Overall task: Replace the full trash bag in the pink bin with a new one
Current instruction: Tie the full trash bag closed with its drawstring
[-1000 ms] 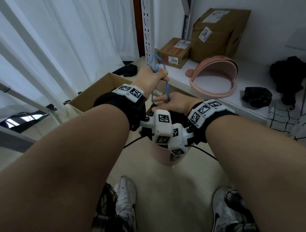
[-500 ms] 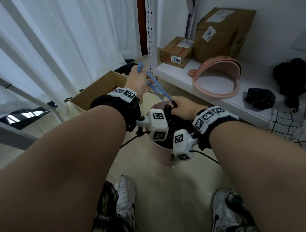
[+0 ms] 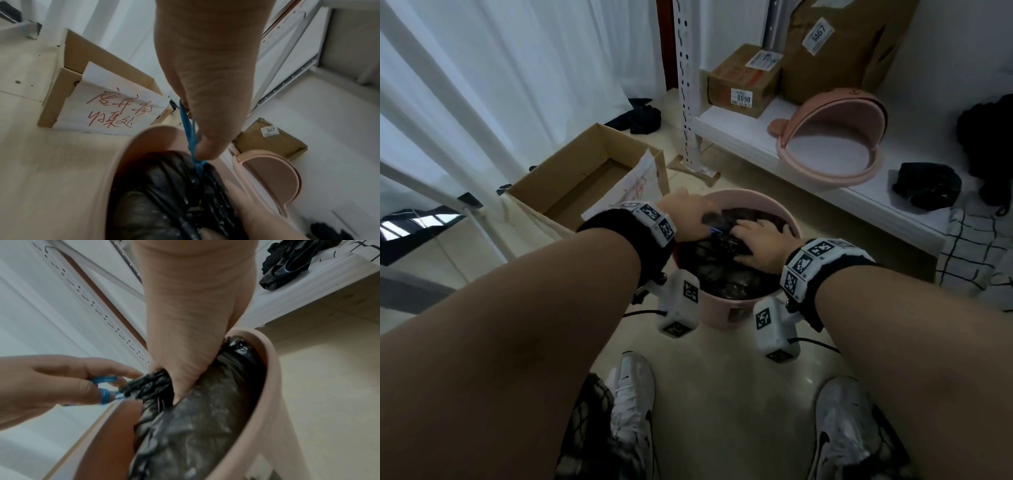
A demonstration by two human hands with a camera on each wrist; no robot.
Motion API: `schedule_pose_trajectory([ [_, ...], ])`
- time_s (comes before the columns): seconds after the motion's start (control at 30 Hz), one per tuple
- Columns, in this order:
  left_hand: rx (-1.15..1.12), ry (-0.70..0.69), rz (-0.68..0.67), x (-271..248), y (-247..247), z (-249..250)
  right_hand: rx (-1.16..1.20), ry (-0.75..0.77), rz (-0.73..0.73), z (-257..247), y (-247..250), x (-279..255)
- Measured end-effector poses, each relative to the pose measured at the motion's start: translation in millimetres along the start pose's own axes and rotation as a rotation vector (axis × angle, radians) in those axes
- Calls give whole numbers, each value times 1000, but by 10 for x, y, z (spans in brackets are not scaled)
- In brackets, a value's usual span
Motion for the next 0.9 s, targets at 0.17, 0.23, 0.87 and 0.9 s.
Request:
schedule_pose_trajectory([
  [0.17,175,12,-139,40,-149,47,10,-44,-3,-17,-132,-6],
  [0.23,204,-11,-86,68,-124,75,37,-36,-18,-19,-182,30],
  [0.87,-279,166,431,103,484,68,523,122,333,-154,533,161],
  [0.9,-244,189,438,111,493,57,504,107,310,-161,533,161],
])
Point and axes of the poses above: each hand's wrist, its own x-axis towards the middle knuckle, its own y-axis out of the back of the hand, z = x × y, the point moved 1 cm from there along x, towards the middle knuckle, and after that the axes turned 5 degrees about z, right-handed, at the moved point
